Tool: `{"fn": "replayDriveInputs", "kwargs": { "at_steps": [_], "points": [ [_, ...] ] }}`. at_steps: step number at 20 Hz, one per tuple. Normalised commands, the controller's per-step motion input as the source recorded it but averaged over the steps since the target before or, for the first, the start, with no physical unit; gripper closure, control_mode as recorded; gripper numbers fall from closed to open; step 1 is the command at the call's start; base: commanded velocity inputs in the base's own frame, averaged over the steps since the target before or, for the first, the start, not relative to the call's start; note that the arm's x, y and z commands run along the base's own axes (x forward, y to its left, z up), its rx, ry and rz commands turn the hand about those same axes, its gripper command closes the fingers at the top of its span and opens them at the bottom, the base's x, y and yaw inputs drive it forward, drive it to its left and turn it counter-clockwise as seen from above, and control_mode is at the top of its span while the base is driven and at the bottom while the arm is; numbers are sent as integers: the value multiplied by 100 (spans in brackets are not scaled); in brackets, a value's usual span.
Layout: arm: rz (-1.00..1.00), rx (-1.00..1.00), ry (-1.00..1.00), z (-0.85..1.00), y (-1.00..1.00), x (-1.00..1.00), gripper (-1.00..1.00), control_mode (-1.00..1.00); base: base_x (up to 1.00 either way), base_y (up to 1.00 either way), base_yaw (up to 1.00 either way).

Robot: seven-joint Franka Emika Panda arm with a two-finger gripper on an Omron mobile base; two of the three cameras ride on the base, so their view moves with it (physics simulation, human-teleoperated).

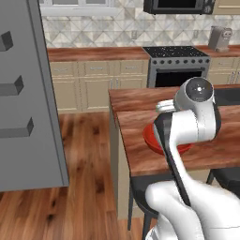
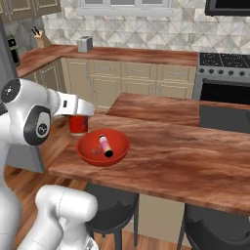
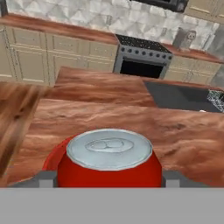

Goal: Open the fridge, grab two sodas, and place both sodas inside the bowl with ice on the dining counter.

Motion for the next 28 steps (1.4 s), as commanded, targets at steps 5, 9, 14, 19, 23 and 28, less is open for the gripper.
{"fn": "replayDriveInputs", "kwargs": {
  "at_steps": [5, 9, 14, 19, 23, 28],
  "points": [
    [17, -12, 62, -76, 0, 100, 100, -100, 0, 0, 0],
    [18, -12, 54, -71, 0, 92, 100, -100, 0, 0, 0],
    [16, -3, 29, -53, -20, 66, 100, -100, 0, 0, 0],
    [13, 4, 8, -34, -35, 47, 100, -100, 0, 0, 0],
    [10, 1, 0, -41, -15, 15, 100, -100, 0, 0, 0],
    [6, 0, 0, -37, -1, 11, 100, -100, 0, 0, 0]
  ]
}}
